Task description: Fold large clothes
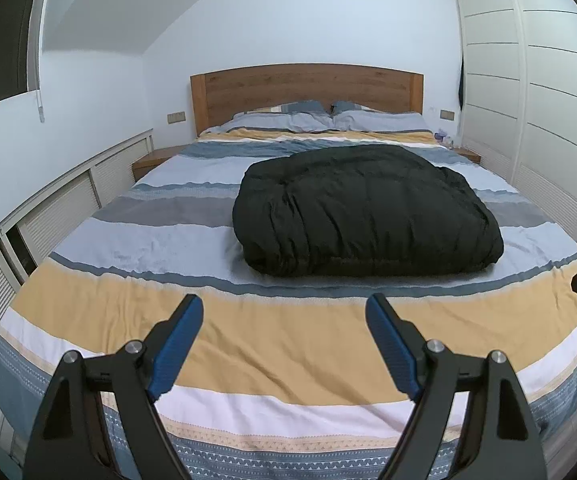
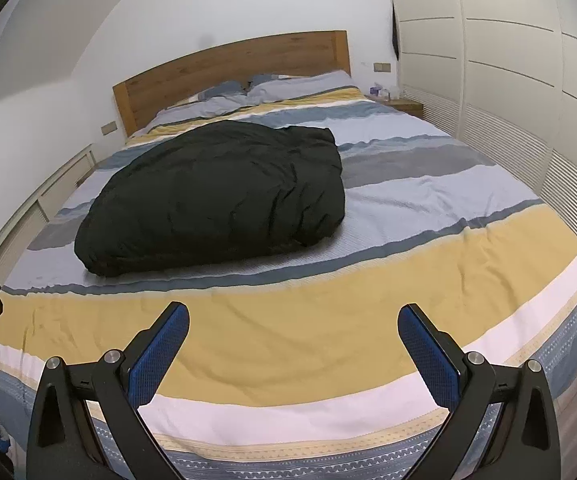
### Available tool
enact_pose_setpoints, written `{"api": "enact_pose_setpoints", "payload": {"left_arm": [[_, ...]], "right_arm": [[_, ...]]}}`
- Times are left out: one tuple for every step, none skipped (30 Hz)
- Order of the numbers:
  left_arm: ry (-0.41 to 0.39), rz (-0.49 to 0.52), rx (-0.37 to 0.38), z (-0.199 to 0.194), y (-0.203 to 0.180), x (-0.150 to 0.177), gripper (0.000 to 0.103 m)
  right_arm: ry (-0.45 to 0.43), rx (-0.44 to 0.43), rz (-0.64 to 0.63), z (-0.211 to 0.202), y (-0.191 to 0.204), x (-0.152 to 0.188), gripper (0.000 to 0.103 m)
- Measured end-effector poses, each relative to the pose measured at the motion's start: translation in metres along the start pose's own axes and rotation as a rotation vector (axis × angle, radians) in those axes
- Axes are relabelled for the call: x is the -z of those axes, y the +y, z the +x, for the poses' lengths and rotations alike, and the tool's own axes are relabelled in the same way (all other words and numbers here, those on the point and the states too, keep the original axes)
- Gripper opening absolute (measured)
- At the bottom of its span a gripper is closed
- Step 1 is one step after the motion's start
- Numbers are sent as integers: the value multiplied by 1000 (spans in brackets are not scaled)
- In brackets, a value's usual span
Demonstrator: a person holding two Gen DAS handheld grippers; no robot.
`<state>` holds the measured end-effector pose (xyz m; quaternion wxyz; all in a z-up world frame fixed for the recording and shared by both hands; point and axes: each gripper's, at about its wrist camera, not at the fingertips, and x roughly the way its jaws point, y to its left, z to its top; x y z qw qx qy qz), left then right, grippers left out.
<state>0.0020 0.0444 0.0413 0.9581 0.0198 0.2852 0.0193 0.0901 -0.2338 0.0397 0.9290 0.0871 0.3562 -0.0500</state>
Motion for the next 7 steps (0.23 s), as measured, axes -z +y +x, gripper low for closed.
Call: {"api": "enact_pose_setpoints", "payload": {"left_arm": [[2, -1, 4, 0, 0, 1, 83], [3, 0, 5, 1, 0, 1, 83], [5, 1, 6, 1, 0, 1, 83], [7, 1, 8, 2, 0, 1, 83], [10, 1, 12, 2, 0, 1, 83], [14, 0, 15, 3, 1, 2, 83], [16, 0, 17, 4, 1, 2, 83]], "right_arm": [[1, 2, 1, 0, -1, 0, 102], [1, 5, 1, 1, -2, 1, 102], [2, 7, 0, 1, -3, 1, 102], [2, 10, -1, 1, -4, 2, 102], [3, 11, -2, 1, -4, 2, 102], [2, 12, -4, 1, -4, 2, 102], [1, 13, -4, 1, -4, 3, 102]]}}
